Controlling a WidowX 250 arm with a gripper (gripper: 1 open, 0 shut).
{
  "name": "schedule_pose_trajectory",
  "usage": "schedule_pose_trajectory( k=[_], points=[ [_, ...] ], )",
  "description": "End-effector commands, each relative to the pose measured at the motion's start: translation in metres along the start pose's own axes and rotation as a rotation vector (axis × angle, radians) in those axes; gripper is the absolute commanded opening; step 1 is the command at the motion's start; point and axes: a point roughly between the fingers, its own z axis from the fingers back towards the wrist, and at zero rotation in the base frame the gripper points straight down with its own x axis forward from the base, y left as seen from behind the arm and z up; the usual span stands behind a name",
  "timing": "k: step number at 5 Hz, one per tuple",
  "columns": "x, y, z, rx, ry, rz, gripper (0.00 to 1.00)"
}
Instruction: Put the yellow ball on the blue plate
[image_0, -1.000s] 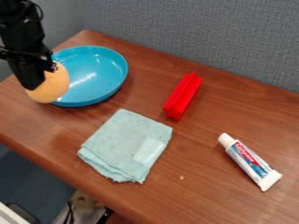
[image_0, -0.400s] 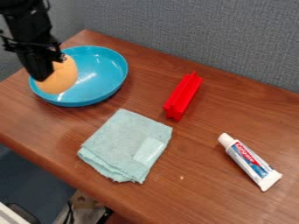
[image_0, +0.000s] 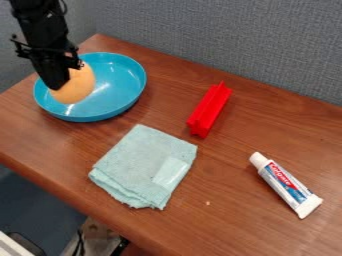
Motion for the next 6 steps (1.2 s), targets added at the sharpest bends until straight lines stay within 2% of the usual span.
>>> schedule_pose_trajectory(
  k=[1, 2, 3, 4, 5, 6],
  points=[
    [0.013, 0.008, 0.005, 0.023, -0.035, 0.006, 0.0],
    [0.018, 0.01, -0.001, 0.021, -0.029, 0.007, 0.0],
    [0.022, 0.01, -0.004, 0.02, -0.023, 0.009, 1.0],
    [0.024, 0.009, -0.004, 0.019, -0.018, 0.01, 1.0],
    [0.024, 0.007, -0.001, 0.019, -0.017, 0.01, 0.0],
    [0.025, 0.006, 0.002, 0.021, -0.018, 0.011, 1.0]
  ],
)
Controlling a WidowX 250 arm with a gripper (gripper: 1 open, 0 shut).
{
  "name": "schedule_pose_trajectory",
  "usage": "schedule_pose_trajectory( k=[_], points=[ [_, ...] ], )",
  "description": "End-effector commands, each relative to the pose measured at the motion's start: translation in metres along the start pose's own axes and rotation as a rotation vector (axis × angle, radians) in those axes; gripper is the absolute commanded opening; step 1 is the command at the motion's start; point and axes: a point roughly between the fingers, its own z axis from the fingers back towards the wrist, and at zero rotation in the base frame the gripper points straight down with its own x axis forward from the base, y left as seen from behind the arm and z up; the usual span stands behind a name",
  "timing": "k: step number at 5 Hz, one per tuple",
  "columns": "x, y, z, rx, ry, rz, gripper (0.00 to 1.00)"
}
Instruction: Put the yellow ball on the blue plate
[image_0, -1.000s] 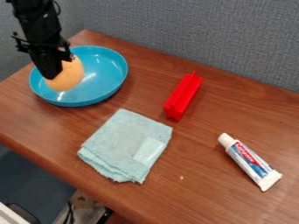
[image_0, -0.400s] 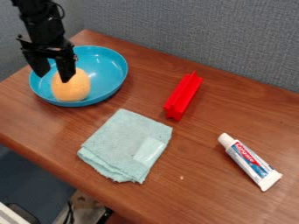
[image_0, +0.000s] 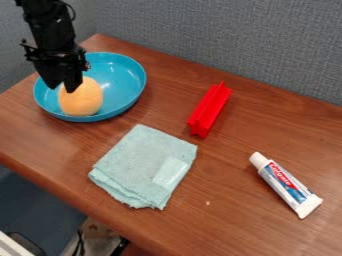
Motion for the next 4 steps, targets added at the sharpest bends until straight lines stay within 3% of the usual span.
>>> schedule_pose_trajectory(
  k=[1, 2, 4],
  points=[
    [0.009, -0.001, 0.018, 0.026, -0.044, -0.014, 1.0],
    [0.013, -0.004, 0.024, 0.03, -0.048, -0.019, 1.0],
    [0.02, -0.019, 0.065, 0.036, -0.097, -0.045, 1.0]
  ],
)
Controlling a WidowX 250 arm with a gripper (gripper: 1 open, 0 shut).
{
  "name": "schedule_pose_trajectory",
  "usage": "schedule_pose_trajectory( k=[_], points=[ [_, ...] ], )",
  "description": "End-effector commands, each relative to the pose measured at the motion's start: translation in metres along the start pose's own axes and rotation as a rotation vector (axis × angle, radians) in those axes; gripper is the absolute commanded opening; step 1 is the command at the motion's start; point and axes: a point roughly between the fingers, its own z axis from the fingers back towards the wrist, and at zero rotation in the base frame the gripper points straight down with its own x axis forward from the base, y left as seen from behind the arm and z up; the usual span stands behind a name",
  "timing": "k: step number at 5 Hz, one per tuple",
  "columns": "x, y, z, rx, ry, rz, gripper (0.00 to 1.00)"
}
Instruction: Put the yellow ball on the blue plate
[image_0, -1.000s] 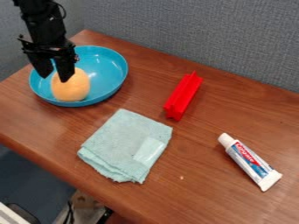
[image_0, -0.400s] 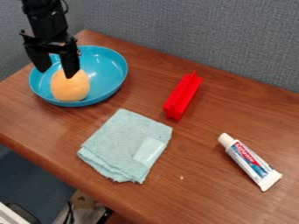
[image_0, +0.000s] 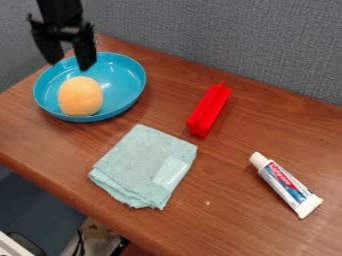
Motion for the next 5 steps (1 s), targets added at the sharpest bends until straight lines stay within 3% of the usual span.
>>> schedule_pose_trajectory(
  k=[1, 2, 5],
  points=[
    [0.007, -0.006, 0.05, 0.025, -0.104, -0.015, 1.0],
    [0.005, -0.008, 0.058, 0.014, -0.099, -0.011, 1.0],
    [0.007, 0.002, 0.032, 0.021, -0.036, 0.01, 1.0]
  ],
)
